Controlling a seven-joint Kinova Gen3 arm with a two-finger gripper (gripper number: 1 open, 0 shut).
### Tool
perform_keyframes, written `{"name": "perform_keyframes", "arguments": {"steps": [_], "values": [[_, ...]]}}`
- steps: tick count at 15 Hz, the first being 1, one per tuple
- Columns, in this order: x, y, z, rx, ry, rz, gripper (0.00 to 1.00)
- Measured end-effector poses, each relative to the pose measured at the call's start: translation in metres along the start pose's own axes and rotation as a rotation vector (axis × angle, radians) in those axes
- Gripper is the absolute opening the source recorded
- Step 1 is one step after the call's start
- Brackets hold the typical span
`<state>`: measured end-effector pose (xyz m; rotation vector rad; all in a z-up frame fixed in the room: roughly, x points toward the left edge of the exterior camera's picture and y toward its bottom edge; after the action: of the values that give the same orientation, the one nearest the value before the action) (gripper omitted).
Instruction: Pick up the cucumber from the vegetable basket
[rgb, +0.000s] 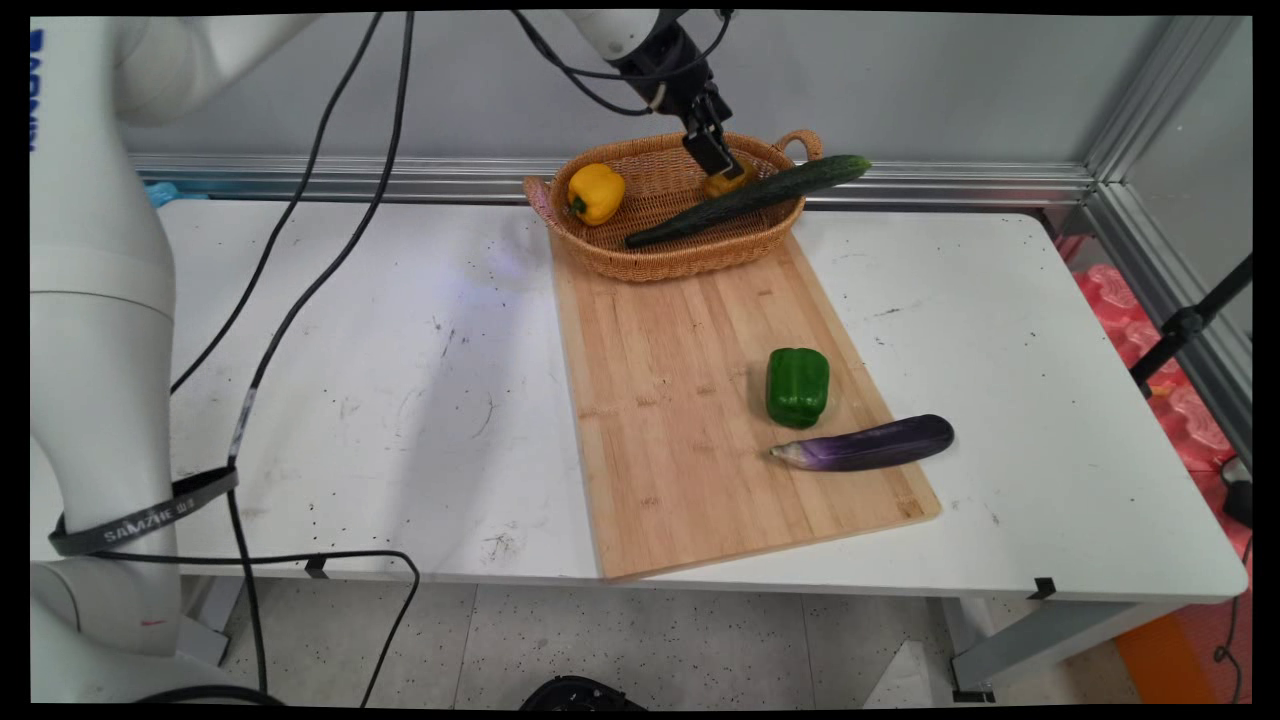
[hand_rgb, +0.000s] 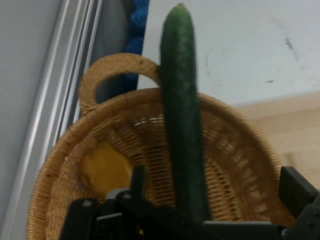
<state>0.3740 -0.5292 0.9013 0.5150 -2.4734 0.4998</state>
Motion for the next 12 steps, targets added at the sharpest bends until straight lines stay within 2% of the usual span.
{"name": "perform_keyframes", "arguments": {"steps": [6,12], "values": [[-0.006,-0.028,0.033,-0.018,-0.010,0.023,1.00],[-0.018,-0.037,0.065,-0.028,-0.014,0.016,1.00]]}}
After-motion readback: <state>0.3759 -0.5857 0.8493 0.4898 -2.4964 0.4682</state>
